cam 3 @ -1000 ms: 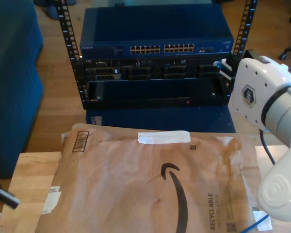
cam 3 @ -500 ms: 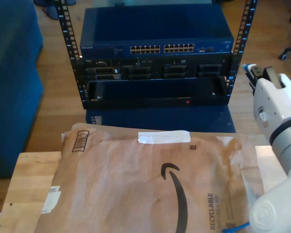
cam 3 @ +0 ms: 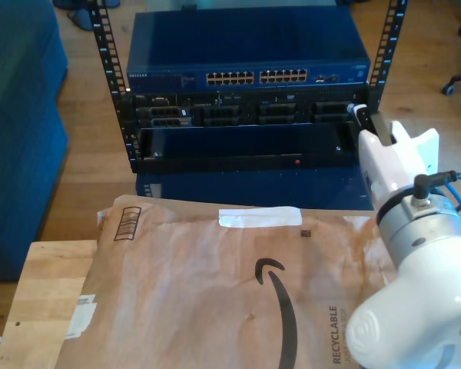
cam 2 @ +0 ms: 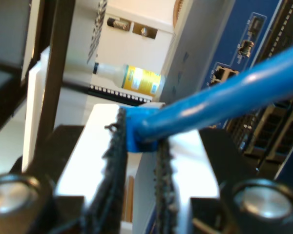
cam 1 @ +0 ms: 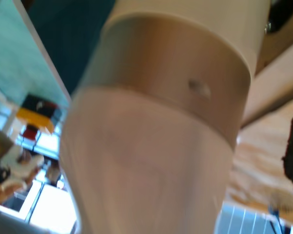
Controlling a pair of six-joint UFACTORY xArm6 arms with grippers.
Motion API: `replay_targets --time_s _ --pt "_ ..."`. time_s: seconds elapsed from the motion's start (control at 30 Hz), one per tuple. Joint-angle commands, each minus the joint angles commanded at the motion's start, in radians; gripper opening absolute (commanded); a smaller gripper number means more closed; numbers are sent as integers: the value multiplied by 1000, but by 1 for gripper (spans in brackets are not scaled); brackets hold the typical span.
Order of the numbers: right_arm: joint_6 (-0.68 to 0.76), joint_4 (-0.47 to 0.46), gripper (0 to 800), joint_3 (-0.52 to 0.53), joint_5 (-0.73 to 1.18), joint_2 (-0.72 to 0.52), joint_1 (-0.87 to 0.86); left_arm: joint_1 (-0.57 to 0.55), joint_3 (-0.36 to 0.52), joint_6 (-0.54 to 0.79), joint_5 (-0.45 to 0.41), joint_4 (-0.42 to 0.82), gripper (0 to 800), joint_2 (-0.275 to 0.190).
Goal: Grab the cable and plug it in
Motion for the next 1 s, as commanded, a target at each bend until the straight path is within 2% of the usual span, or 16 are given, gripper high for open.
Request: replay_targets --time_s 0.2,0.3,0.4,0.57,0.77,0.87,1.0 --pt "-18 52 51 -58 -38 71 72 49 77 20 -190 40 800 0" --pt "-61 141 51 -103 -84 123 144 118 83 71 -238 41 800 2" --pt "-101 233 47 -181 -199 230 216 186 115 141 -304 38 800 2" --pt "-103 358 40 -272 -230 333 295 261 124 192 -313 37 800 -9" --pt "-103 364 40 -287 -230 354 307 262 137 192 -304 35 800 -11" --pt "-103 365 40 -290 -229 361 307 262 190 193 -316 38 800 -11" --pt "-103 365 37 -311 -229 373 305 262 190 213 -318 38 800 -11"
